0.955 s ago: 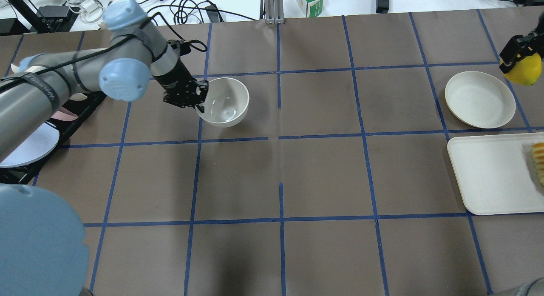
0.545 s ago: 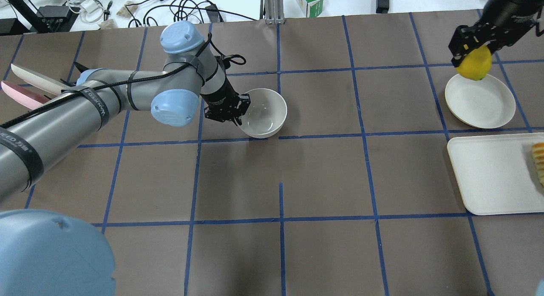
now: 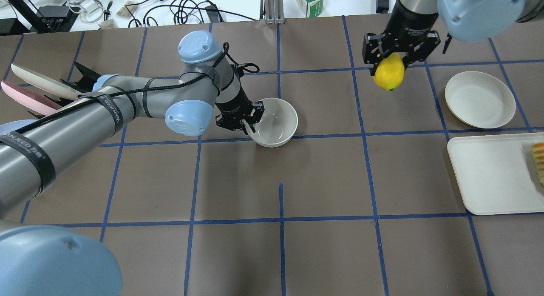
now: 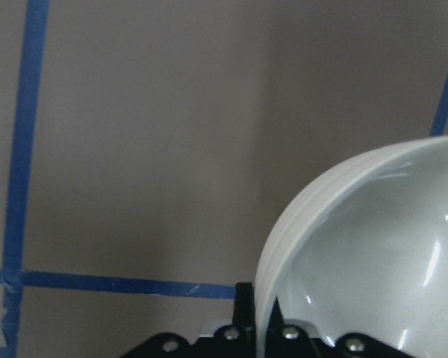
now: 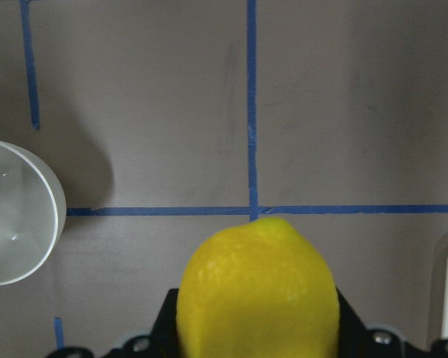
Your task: Place bowl and put lemon in it
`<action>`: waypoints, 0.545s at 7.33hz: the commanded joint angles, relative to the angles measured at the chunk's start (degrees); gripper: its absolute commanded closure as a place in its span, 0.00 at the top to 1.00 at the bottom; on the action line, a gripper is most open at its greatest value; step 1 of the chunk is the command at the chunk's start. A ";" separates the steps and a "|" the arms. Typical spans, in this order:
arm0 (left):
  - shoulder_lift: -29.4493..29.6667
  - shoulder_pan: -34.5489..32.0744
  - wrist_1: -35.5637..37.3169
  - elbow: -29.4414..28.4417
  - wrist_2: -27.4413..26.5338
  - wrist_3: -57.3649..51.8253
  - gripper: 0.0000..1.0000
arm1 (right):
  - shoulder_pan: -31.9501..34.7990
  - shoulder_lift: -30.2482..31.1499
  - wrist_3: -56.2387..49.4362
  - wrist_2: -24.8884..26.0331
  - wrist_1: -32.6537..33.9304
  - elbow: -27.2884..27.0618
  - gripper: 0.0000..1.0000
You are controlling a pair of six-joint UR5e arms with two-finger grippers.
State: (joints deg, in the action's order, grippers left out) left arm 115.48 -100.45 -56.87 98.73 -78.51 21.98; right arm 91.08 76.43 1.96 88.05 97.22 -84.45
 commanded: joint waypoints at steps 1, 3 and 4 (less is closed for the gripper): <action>-4.09 2.96 -1.74 -2.13 -4.07 -6.11 1.00 | 6.80 -4.51 8.90 -0.16 6.72 0.42 0.00; -9.45 7.45 -12.85 -5.46 -6.29 -16.39 1.00 | 12.78 -9.61 18.22 -0.07 14.00 0.43 0.00; -12.09 7.72 -17.78 -7.31 -10.74 -19.23 1.00 | 16.03 -12.51 21.48 -0.50 18.05 0.43 0.00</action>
State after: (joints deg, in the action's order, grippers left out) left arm 106.71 -93.96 -68.32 93.65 -85.14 7.48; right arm 103.08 67.44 18.74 87.85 110.24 -84.04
